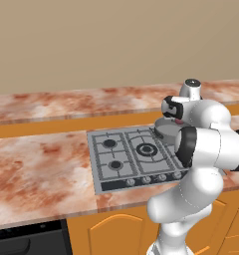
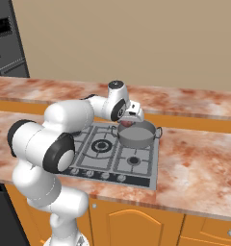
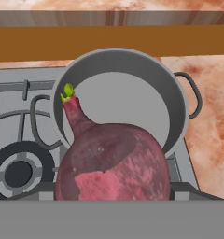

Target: Turn on the burner for the pot on the stove. Wait thirty seconds for the pot to heat up. Then add the onion to the pot.

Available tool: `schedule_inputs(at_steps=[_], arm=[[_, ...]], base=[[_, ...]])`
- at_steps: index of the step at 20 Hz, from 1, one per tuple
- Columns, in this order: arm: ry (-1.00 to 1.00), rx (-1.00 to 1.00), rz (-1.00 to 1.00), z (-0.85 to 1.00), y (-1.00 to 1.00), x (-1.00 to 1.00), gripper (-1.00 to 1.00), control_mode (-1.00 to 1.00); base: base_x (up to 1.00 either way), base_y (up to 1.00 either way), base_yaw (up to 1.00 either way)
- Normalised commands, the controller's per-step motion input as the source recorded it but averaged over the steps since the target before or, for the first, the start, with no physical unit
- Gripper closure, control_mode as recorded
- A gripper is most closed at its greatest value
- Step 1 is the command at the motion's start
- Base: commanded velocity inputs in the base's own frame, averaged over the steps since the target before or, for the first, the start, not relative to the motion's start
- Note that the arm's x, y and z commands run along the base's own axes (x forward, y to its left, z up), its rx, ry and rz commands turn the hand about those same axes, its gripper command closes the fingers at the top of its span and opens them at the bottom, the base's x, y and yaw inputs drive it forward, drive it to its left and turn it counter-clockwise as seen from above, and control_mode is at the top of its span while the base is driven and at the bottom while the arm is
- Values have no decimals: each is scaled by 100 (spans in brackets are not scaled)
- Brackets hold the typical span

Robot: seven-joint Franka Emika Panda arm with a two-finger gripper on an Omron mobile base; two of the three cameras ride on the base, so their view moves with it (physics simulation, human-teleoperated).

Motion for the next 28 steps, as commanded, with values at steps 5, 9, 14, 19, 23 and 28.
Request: schedule_inputs(at_steps=[5,9,14,19,23,28], arm=[[0,0,0,0,0,0,100,-100],[0,0,0,0,0,0,100,-100],[0,0,0,0,0,0,100,-100],[0,0,0,0,0,0,100,-100],[0,0,0,0,0,0,100,-100],[0,0,0,0,0,0,100,-100]], base=[[0,0,0],[0,0,0],[0,0,0],[0,0,0],[0,0,0],[0,0,0]])
